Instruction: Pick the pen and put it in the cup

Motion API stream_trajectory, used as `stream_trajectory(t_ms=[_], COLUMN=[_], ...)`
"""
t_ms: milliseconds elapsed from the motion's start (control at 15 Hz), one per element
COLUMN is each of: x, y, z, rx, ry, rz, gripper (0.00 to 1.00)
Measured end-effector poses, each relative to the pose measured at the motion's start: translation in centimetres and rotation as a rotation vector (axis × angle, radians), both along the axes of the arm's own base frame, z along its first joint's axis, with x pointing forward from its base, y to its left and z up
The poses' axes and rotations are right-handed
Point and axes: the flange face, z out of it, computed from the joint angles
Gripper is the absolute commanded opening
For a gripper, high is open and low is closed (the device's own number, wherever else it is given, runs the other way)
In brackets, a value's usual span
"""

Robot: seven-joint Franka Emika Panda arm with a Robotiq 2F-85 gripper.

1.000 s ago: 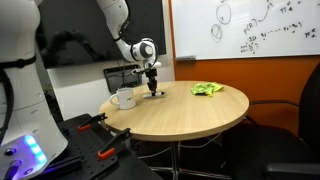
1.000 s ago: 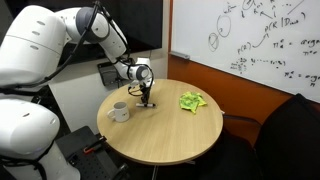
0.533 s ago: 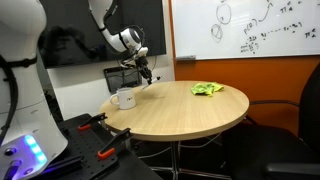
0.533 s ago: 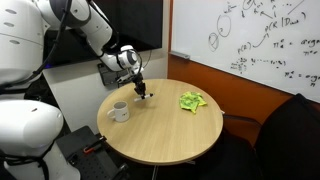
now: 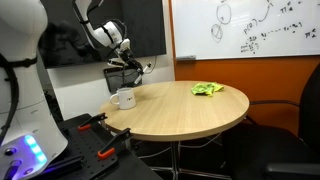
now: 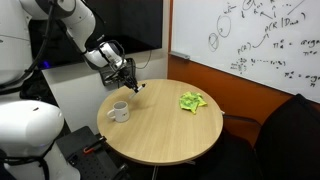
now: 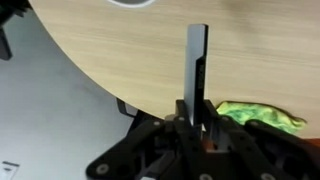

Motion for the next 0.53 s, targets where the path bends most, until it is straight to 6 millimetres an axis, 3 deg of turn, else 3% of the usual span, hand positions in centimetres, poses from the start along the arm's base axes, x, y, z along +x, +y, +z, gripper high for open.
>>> stream_trajectory(t_ms=[267,533], x=[-2.1,-5.3], y=[-0.3,3.4], z=[0.5,0.8], rx=[-0.076,-0.075], ry=[0.019,0.055], rz=[-0.030,0.022], gripper=[0.05,0.05])
